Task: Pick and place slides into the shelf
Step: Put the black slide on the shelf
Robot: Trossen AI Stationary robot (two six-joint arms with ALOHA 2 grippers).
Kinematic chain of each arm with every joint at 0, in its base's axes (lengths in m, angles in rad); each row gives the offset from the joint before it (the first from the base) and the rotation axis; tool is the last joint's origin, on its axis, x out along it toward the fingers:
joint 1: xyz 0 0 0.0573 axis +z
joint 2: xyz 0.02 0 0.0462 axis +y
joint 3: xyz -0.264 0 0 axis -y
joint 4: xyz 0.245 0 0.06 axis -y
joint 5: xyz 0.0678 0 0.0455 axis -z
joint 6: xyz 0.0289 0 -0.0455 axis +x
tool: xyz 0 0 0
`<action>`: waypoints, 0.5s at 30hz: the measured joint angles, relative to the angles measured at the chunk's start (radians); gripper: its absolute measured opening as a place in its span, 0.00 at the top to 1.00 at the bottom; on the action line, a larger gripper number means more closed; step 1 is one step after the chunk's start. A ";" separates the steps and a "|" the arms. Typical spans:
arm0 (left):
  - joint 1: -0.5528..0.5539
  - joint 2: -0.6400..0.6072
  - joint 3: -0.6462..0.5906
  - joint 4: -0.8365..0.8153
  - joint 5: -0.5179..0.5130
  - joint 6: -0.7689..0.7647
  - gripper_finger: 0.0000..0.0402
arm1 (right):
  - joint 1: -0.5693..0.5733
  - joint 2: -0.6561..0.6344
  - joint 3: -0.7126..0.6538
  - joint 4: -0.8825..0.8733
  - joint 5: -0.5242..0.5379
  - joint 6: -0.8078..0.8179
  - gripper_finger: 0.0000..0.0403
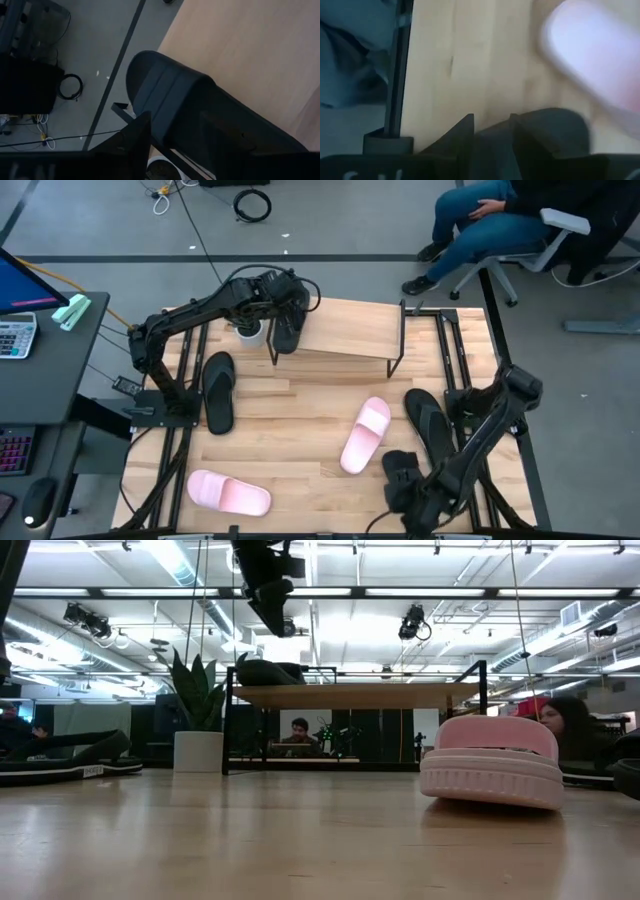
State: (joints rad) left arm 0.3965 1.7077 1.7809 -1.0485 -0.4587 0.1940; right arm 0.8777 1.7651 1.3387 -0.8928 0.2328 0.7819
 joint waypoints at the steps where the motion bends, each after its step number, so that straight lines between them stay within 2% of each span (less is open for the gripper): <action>1: 0.000 0.000 0.000 0.000 0.000 0.000 0.57 | 0.004 0.024 0.006 0.000 -0.019 0.016 0.67; 6: 0.000 0.000 0.000 0.001 0.000 0.026 0.57 | 0.032 0.102 0.028 -0.026 -0.049 0.034 0.67; 15: 0.000 0.000 0.000 0.002 0.000 0.027 0.56 | 0.056 0.102 0.029 -0.204 -0.011 0.048 0.67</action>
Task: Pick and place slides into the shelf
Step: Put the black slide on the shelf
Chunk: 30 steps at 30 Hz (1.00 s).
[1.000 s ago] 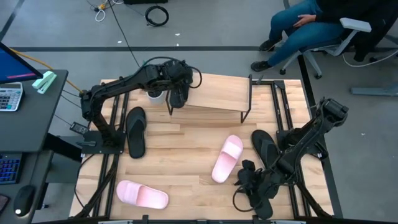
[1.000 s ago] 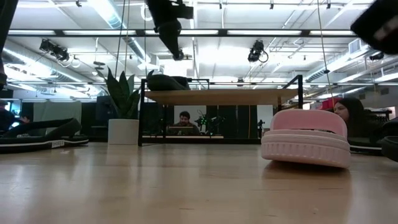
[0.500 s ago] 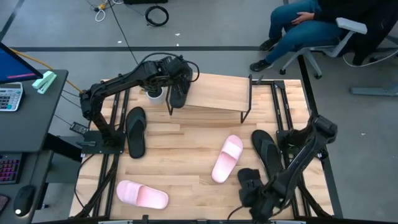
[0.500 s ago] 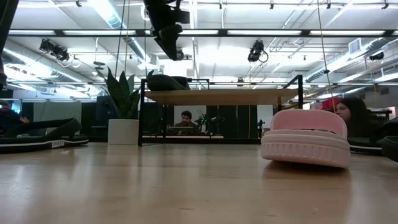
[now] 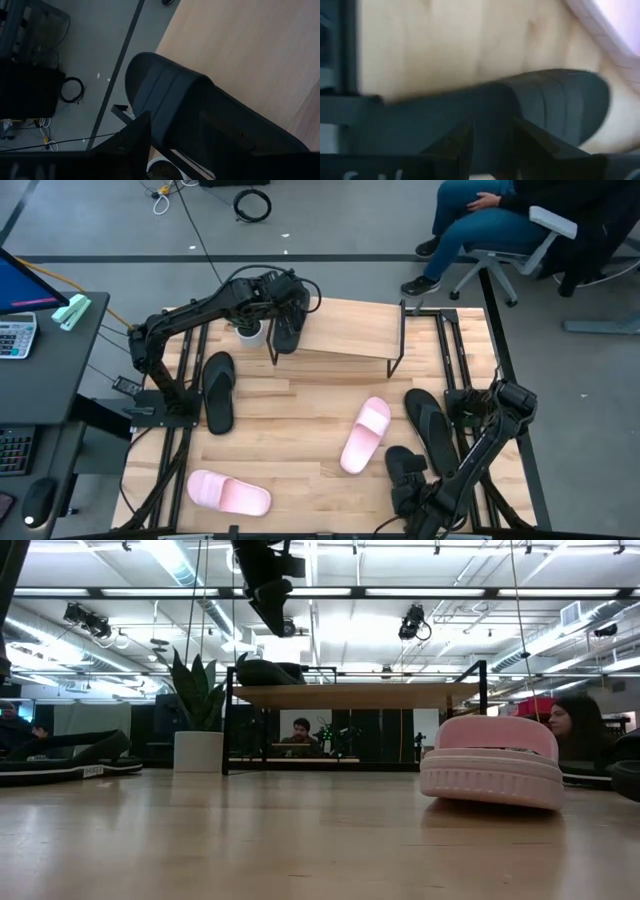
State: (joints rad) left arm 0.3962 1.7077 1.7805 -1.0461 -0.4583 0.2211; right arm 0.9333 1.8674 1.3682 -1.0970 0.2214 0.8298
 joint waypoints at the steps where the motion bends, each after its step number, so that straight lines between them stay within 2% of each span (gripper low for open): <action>1: 0.000 0.000 0.000 0.001 0.000 0.000 0.56 | 0.000 -0.004 0.000 -0.019 0.014 0.002 0.67; 6: 0.000 0.000 0.000 0.001 0.000 0.001 0.57 | 0.000 -0.009 -0.001 -0.055 0.095 0.005 0.67; 18: 0.000 0.000 0.000 0.002 0.000 0.002 0.57 | -0.001 -0.009 -0.071 -0.057 0.130 0.094 0.67; 22: 0.000 0.000 0.000 0.001 0.000 0.002 0.57 | 0.000 -0.009 -0.103 -0.057 0.196 0.170 0.68; 26: 0.000 0.000 0.000 0.002 0.000 0.004 0.56 | -0.001 -0.010 -0.136 -0.057 0.247 0.294 0.70; 30: 0.000 0.000 0.000 0.001 0.000 0.013 0.57 | -0.001 -0.010 -0.146 -0.055 0.250 0.300 0.76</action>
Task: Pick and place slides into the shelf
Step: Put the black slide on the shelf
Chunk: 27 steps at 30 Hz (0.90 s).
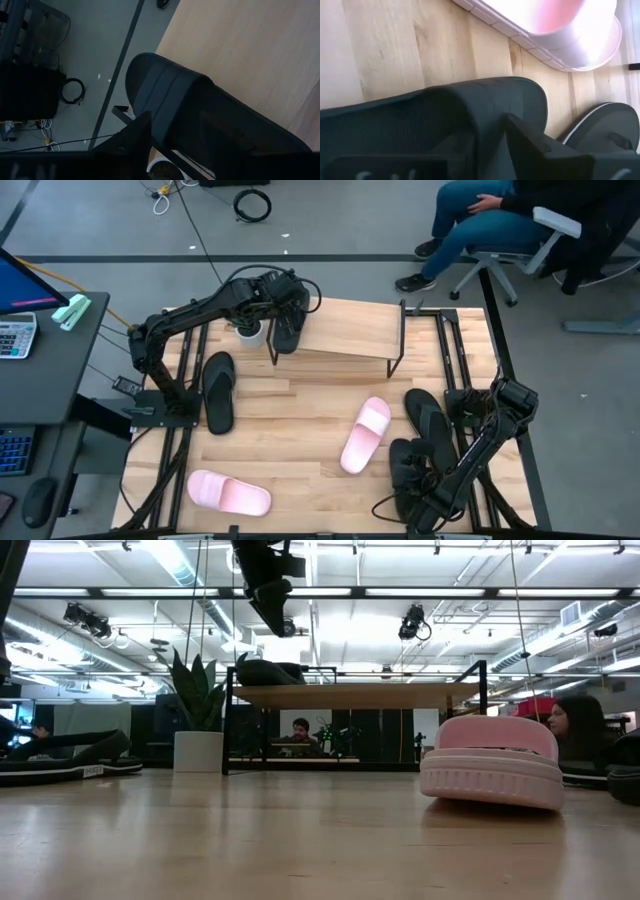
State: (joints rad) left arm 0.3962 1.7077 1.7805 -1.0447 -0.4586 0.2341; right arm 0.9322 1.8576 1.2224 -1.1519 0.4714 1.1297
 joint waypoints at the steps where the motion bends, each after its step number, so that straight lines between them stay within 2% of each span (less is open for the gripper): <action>1: 0.000 0.000 0.000 0.000 0.000 0.007 0.58 | -0.001 0.000 0.001 -0.001 0.000 -0.001 0.79; 6: 0.000 -0.002 0.000 -0.004 -0.027 0.015 0.63 | -0.015 0.000 0.020 -0.013 -0.006 0.057 0.96; 11: -0.022 -0.030 0.000 -0.042 -0.127 0.013 0.69 | -0.049 0.001 0.090 -0.008 0.017 0.104 0.95; 13: -0.035 -0.054 0.000 -0.073 -0.166 0.013 0.71 | -0.069 0.001 0.144 0.000 0.072 0.065 0.97; 15: -0.052 -0.084 0.000 -0.091 -0.194 0.013 0.73 | -0.093 0.001 0.214 -0.003 0.132 -0.040 0.98; 18: -0.078 -0.142 0.000 -0.106 -0.206 0.008 0.75 | -0.129 0.001 0.334 -0.016 0.248 -0.260 0.97; 23: -0.111 -0.245 0.000 -0.107 -0.208 0.012 0.76 | -0.202 0.001 0.501 -0.035 0.588 -0.612 0.97; 27: -0.126 -0.319 0.000 -0.106 -0.208 -0.015 0.75 | -0.306 0.001 0.590 -0.037 0.794 -0.832 0.98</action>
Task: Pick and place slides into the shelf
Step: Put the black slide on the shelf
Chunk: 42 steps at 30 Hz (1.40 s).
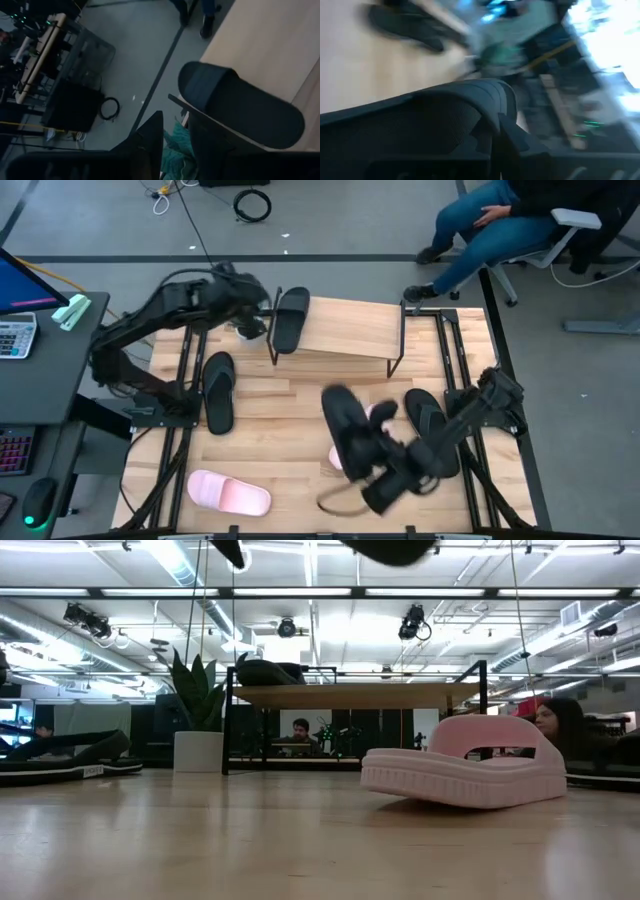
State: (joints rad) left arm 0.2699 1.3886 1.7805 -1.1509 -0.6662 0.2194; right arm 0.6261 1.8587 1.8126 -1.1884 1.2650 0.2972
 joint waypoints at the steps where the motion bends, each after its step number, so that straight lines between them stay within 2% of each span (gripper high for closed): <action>1: -0.002 -0.015 0.000 -0.001 0.000 -0.004 0.75 | -0.037 0.000 0.016 0.000 0.029 -0.041 0.98; 6: -0.006 -0.077 0.000 -0.001 0.000 -0.007 0.75 | -0.271 0.000 0.063 0.047 0.055 -0.153 0.97; 11: -0.005 -0.110 0.000 -0.008 0.000 -0.084 0.76 | -0.515 0.000 0.062 0.140 -0.019 -0.292 0.98; 16: -0.003 -0.115 0.000 -0.016 0.000 -0.098 0.78 | -0.742 0.000 0.062 0.309 -0.269 -0.392 0.97; 20: -0.003 -0.115 0.000 -0.038 0.001 -0.097 0.77 | -0.866 0.010 0.062 0.444 -0.461 -0.436 0.98; 23: -0.003 -0.114 0.000 -0.060 0.000 -0.098 0.78 | -0.908 0.032 0.045 0.554 -0.567 -0.497 0.98; 25: -0.003 -0.113 0.000 -0.072 0.000 -0.098 0.78 | -0.916 0.053 0.029 0.591 -0.586 -0.566 0.98; 27: -0.003 -0.113 0.000 -0.086 0.001 -0.098 0.79 | -0.915 0.078 0.028 0.596 -0.565 -0.635 0.98; 31: -0.003 -0.113 0.000 -0.105 0.001 -0.098 0.81 | -0.911 0.125 0.028 0.594 -0.445 -0.720 0.98; 42: -0.003 -0.113 0.000 -0.104 0.000 -0.104 0.80 | -0.943 0.219 0.028 0.604 -0.393 -0.740 0.98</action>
State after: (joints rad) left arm 0.2672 1.2755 1.7805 -1.2549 -0.6658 0.1153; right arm -0.3169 2.0781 1.8404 -0.5842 0.8717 -0.4426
